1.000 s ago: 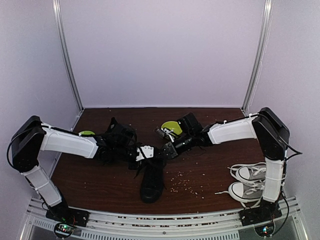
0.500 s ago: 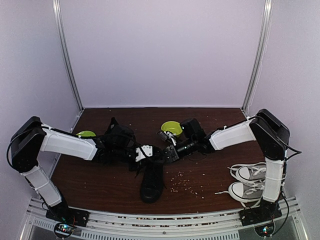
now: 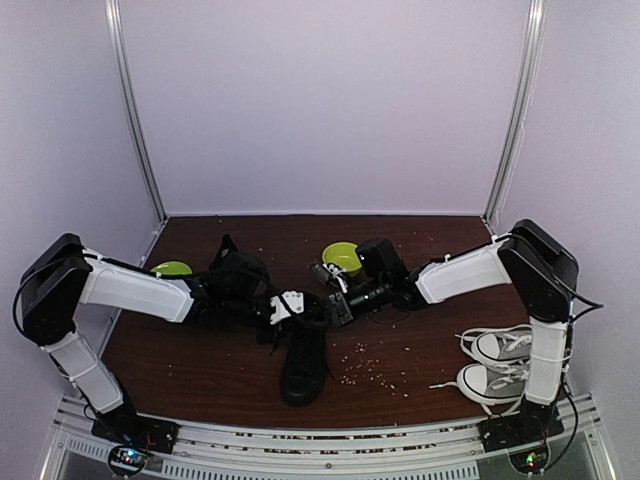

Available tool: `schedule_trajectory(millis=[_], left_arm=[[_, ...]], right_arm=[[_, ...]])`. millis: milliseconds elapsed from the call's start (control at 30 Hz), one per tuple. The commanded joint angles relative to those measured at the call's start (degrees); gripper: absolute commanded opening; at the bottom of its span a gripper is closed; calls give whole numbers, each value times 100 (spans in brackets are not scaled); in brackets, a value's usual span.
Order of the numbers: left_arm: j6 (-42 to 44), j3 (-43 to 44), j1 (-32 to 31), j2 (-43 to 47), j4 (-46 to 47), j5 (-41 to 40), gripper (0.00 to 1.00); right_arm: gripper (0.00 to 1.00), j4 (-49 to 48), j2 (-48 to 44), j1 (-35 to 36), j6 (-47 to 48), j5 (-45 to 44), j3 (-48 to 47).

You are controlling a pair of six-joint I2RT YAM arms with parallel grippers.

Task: Tie the shoes
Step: Adjust the crossed shoelace on the shoelace.

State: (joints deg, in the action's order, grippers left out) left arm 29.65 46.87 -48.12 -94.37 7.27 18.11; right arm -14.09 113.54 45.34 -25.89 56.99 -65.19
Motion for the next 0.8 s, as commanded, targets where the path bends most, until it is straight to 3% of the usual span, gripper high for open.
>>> schedule_trajectory(millis=[0,133,467,633,767], left_arm=[[-85,-85,-31,210,299,13,0],[-85,-108,-31,235,325,8,0],[-95,-134,-32,226,363,48,0],[-93,-143,-31,216,370,79,0],[-55,-152,-27,234,352,-1,0]], right_arm=[[24,-94,-60,67,-2,-55,93],[18,-65,-13,75,9,-104,66],[19,-49,45,68,49,-219,128],[1,-56,3,63,66,-157,117],[0,-91,-99,46,46,-58,165]])
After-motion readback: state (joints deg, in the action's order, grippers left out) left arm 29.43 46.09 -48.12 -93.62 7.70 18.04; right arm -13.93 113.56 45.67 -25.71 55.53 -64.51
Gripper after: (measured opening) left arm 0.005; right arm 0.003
